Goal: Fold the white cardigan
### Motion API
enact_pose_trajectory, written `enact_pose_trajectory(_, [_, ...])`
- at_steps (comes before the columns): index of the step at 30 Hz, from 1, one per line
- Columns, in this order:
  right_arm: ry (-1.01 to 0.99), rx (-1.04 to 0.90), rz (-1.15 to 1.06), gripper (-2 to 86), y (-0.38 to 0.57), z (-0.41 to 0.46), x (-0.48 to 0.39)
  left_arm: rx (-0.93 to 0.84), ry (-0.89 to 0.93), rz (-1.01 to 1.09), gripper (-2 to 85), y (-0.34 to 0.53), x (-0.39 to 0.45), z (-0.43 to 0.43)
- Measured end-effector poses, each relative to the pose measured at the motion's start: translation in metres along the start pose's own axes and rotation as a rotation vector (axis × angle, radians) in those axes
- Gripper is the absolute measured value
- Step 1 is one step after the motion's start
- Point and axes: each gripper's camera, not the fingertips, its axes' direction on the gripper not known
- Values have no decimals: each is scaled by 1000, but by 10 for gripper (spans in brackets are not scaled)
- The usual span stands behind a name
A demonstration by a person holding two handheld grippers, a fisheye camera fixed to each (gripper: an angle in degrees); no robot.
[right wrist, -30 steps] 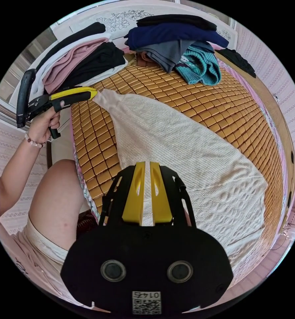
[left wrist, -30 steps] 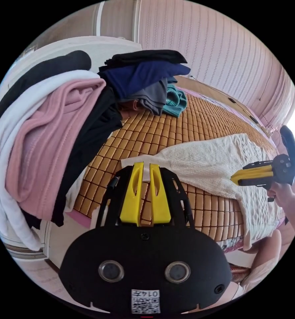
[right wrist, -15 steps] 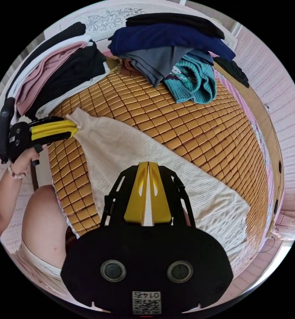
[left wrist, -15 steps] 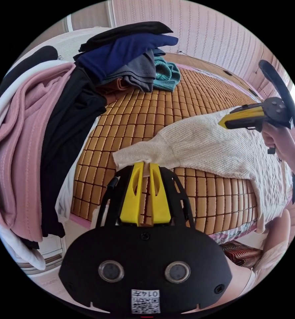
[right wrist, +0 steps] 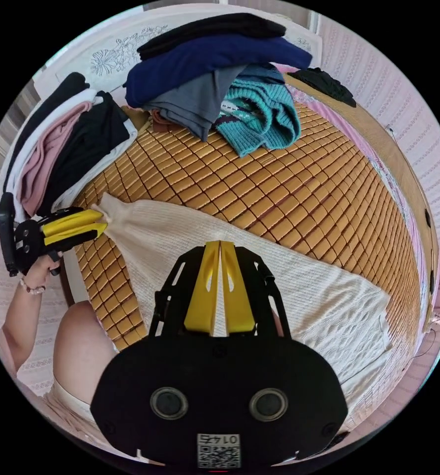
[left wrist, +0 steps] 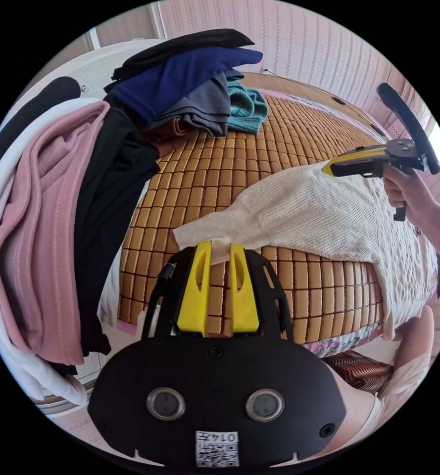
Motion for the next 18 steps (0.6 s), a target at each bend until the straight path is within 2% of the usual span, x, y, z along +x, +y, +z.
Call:
enact_pose_trajectory(4, [-15,98,84,-8,124,-68,36,31,-34,61,67,-5,37,-38])
enact_pose_trajectory(8, [88,46,274,1,277,-119,87,101,-32,162,66,-12,89,-75])
enact_pose_trajectory(14, [192,-9,615,42,490,-182,144,135,20,337,67,-32,204,-112])
enact_pose_trajectory(18, [227,5,754,61,589,-210,158,148,53,495,69,-43,301,-129])
